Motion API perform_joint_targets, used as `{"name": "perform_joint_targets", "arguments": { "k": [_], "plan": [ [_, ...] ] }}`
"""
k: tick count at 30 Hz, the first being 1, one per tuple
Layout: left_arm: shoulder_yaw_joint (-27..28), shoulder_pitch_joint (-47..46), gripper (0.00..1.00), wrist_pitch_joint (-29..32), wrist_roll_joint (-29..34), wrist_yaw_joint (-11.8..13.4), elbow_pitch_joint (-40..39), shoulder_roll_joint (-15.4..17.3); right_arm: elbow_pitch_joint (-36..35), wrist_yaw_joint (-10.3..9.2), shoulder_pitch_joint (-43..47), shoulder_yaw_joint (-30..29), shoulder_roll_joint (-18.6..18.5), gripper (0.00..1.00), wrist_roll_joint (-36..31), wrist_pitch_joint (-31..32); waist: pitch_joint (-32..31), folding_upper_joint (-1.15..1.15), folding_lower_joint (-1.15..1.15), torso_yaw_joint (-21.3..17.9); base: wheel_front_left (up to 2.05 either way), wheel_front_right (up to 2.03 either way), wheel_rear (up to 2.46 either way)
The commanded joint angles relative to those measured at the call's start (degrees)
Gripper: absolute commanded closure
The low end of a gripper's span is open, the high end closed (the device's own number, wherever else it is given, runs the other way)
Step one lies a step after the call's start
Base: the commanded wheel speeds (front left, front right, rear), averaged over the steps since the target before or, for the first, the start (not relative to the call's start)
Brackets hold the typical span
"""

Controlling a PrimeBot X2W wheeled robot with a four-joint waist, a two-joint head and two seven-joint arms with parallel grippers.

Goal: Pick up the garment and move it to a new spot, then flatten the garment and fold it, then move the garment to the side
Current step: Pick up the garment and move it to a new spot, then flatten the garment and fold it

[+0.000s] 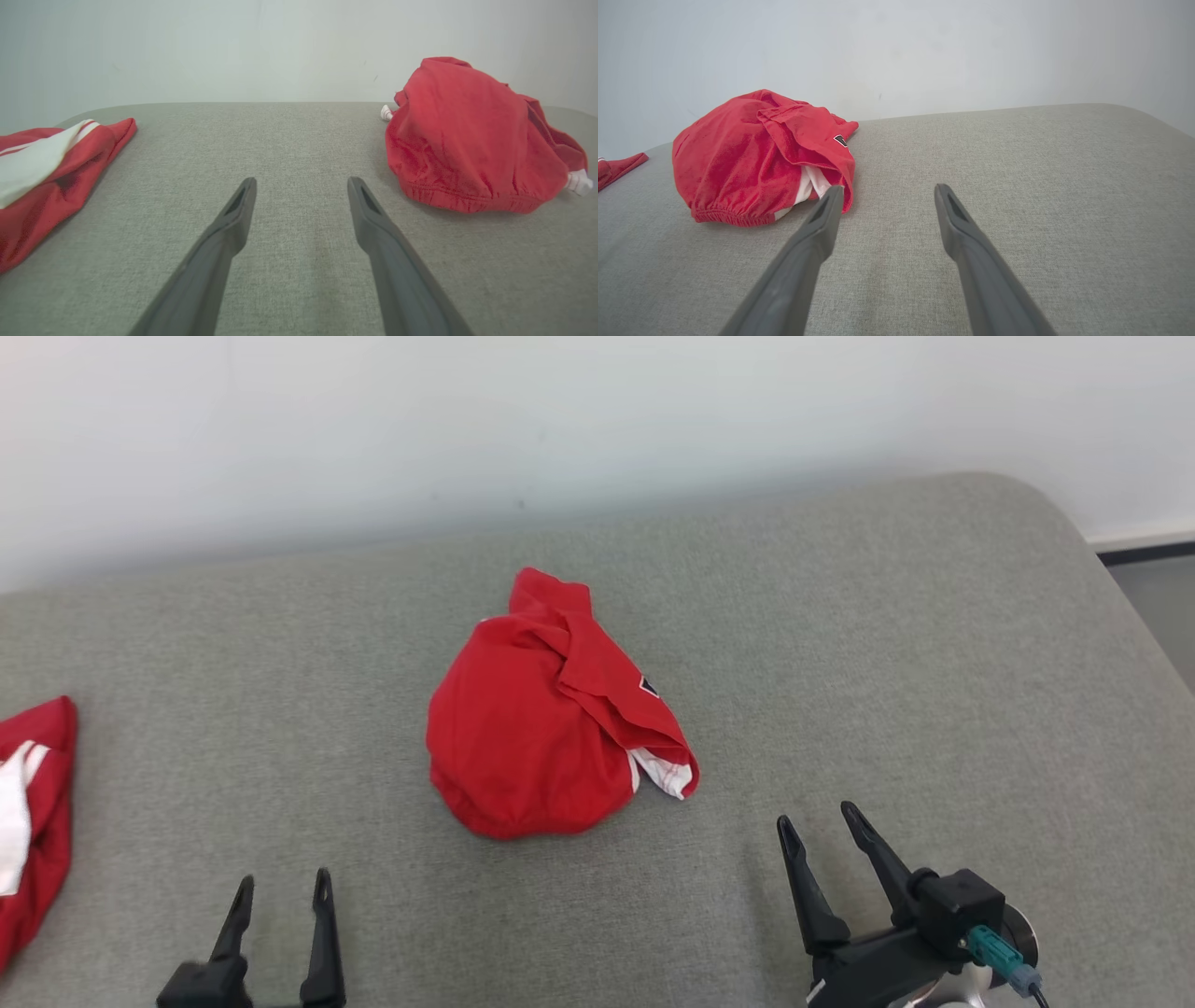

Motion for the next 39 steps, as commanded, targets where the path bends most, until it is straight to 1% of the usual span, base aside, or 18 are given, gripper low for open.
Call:
{"name": "perform_joint_targets", "arguments": {
  "k": [1,7,13,23,31,39],
  "plan": [
    [0.5,1.2,0.00,-0.2,0.8,-0.3,-0.5,-0.1,0.0,-0.12,0.9,-0.1,0.1,0.00,-0.2,0.0,-1.6,0.01,0.00,1.5,0.00,0.00,0.00],
    [3.6,5.6,0.00,-0.2,0.9,-0.4,-2.5,-1.1,0.1,-0.12,2.8,-0.6,-0.1,0.00,-0.3,0.0,-3.4,0.01,0.00,3.2,0.00,0.00,0.00],
    [3.8,7.6,0.00,-0.2,1.5,-0.8,-2.6,-1.5,0.6,-0.12,3.6,-0.2,-0.2,0.00,-0.1,0.0,-3.6,0.01,0.00,3.8,0.00,0.00,0.00],
    [-0.1,5.6,0.00,-0.2,-0.6,0.0,-2.8,-1.5,1.2,-0.12,1.8,-0.5,-0.7,0.00,0.2,0.0,-1.0,0.01,0.00,5.8,0.00,0.00,0.00],
    [-3.2,3.3,0.00,-0.2,-1.7,0.4,-2.6,-1.6,1.8,-0.12,-1.7,-0.4,-1.3,0.00,0.5,0.0,3.3,0.01,0.00,8.7,0.00,0.00,0.00],
    [-7.7,0.0,0.00,-0.2,-3.3,1.6,-3.2,-1.5,4.0,-0.12,-5.6,-1.2,-2.3,0.00,0.7,0.0,8.5,0.01,0.00,12.7,0.00,0.00,0.00]
  ]
}}
